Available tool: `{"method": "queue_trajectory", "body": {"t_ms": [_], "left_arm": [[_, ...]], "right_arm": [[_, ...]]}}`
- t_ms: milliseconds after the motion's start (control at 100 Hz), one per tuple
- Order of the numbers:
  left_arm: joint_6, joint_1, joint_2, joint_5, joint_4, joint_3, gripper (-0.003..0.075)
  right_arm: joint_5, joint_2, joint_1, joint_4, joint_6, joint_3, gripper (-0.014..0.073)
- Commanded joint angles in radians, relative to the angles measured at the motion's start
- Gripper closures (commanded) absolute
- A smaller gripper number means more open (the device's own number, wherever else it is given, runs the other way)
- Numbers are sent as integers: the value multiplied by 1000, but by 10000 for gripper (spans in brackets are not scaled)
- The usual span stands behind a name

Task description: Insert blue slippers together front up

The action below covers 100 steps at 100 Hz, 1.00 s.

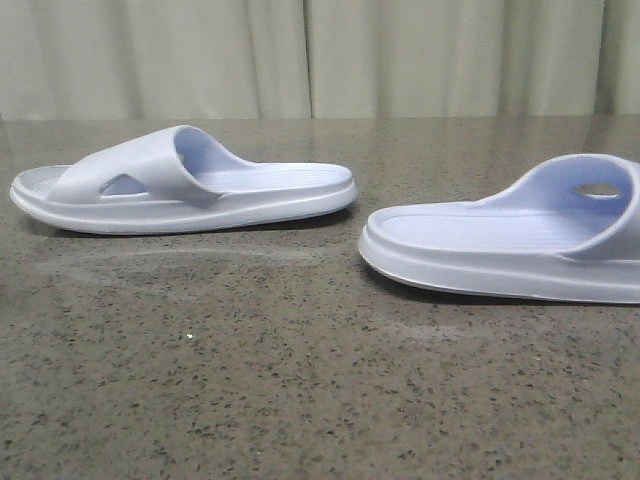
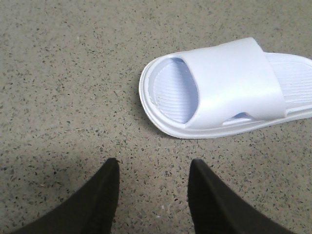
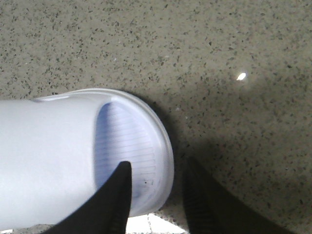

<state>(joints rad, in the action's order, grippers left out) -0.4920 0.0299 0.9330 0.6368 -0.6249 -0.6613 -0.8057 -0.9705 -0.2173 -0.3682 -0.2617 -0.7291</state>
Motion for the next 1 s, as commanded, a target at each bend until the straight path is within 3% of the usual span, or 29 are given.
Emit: {"method": "queue_trajectory", "body": {"t_ms": [0, 110, 360, 990], "left_arm": [[-19, 3, 8, -48, -43, -36, 431], [-28, 3, 12, -59, -43, -36, 431], [-34, -1, 12, -90, -39, -36, 431], [-36, -1, 81, -110, -47, -36, 431]], "right_arm": [[15, -14, -38, -93, -77, -41, 387], [-8, -35, -86, -236, -192, -41, 387], [-51, -104, -166, -239, -220, -42, 387], [-91, -229, -189, -337, -342, -42, 387]]}}
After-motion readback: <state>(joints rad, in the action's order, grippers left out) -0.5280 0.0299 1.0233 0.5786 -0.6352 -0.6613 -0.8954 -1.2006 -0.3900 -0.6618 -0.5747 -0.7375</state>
